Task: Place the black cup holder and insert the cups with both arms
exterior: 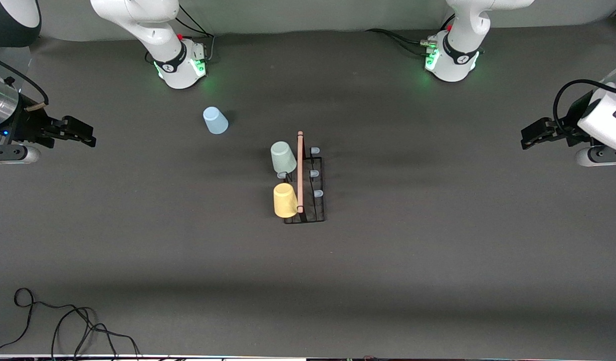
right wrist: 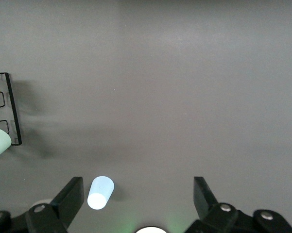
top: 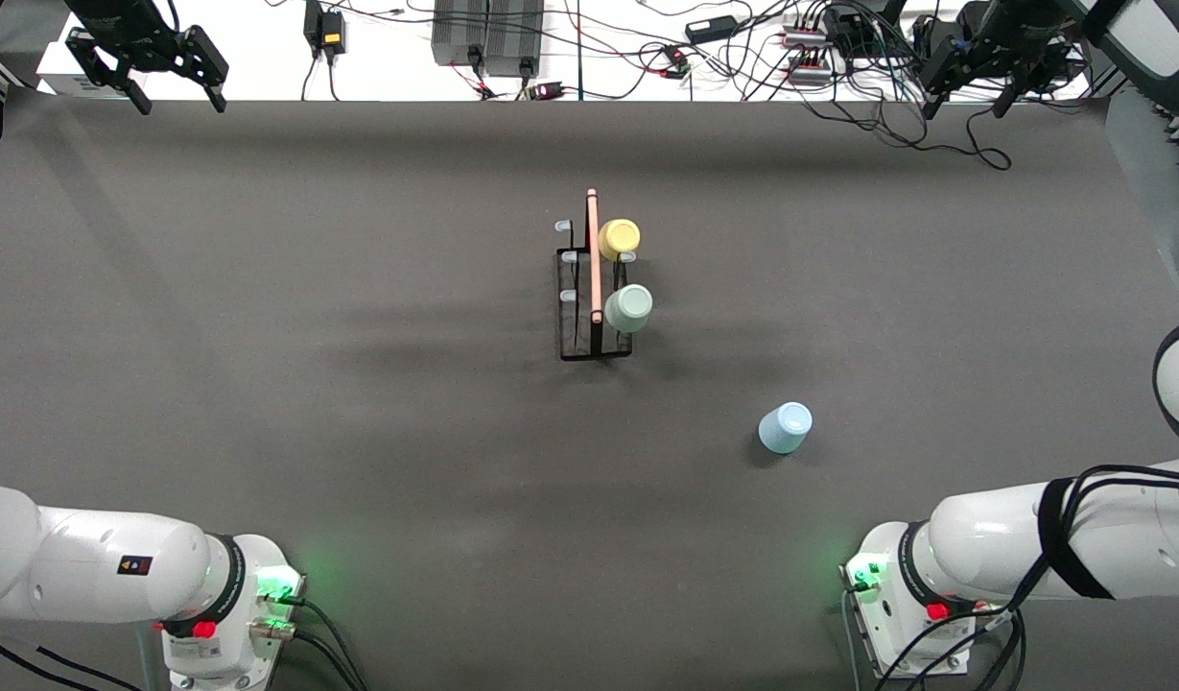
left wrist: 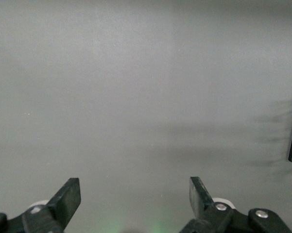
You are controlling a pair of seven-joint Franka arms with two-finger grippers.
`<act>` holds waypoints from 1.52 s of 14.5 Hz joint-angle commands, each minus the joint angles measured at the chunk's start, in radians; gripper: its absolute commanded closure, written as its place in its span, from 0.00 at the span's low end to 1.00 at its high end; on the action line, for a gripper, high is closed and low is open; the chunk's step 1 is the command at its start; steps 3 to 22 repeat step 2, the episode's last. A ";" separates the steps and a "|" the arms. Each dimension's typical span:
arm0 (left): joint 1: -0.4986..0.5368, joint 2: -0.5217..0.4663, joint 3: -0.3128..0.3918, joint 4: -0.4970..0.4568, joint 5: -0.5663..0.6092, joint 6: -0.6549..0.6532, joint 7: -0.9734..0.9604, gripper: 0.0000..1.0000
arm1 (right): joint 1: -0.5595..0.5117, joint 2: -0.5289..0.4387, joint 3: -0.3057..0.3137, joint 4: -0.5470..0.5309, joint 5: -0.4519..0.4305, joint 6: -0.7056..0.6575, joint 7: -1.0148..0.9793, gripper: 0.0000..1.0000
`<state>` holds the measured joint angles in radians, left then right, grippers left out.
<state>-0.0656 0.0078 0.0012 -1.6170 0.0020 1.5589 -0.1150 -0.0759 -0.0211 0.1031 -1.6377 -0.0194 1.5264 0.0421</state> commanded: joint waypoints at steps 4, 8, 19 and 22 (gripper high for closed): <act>-0.003 -0.008 0.000 -0.006 0.001 0.006 0.012 0.00 | -0.004 -0.028 -0.006 -0.027 -0.013 0.006 -0.016 0.00; -0.003 -0.008 0.000 -0.006 0.001 0.006 0.012 0.00 | -0.004 -0.028 -0.006 -0.027 -0.013 0.006 -0.016 0.00; -0.003 -0.008 0.000 -0.006 0.001 0.006 0.012 0.00 | -0.004 -0.028 -0.006 -0.027 -0.013 0.006 -0.016 0.00; -0.003 -0.008 0.000 -0.006 0.001 0.006 0.012 0.00 | -0.004 -0.028 -0.006 -0.027 -0.013 0.006 -0.016 0.00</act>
